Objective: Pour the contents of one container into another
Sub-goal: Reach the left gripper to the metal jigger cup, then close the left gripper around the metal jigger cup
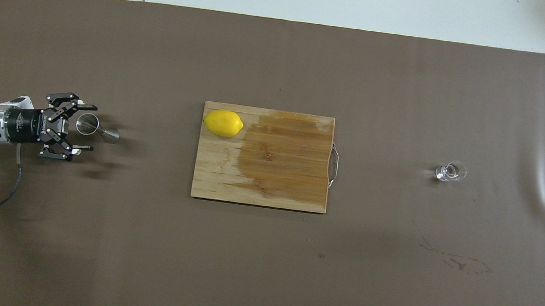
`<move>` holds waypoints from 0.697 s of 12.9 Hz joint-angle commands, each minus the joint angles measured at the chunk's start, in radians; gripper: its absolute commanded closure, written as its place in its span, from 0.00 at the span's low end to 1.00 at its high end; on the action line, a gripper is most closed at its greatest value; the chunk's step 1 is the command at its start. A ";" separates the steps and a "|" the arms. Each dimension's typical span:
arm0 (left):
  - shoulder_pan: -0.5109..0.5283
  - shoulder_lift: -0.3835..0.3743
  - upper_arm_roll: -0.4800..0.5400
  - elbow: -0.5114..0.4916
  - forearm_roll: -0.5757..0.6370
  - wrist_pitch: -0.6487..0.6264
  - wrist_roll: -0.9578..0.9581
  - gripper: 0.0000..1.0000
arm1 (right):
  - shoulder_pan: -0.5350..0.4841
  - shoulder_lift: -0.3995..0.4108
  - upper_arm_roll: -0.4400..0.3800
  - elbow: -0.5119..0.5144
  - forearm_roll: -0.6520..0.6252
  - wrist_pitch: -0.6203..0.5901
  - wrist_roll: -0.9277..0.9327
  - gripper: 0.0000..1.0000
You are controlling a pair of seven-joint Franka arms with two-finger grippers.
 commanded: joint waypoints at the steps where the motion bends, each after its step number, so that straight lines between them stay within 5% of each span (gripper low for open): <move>1: 0.028 0.008 -0.027 -0.003 0.010 0.008 0.010 0.00 | -0.013 -0.021 0.007 -0.022 0.029 -0.001 -0.017 0.00; 9: 0.051 0.011 -0.044 -0.003 0.011 0.002 0.006 0.00 | -0.011 -0.021 0.007 -0.022 0.029 -0.001 -0.017 0.00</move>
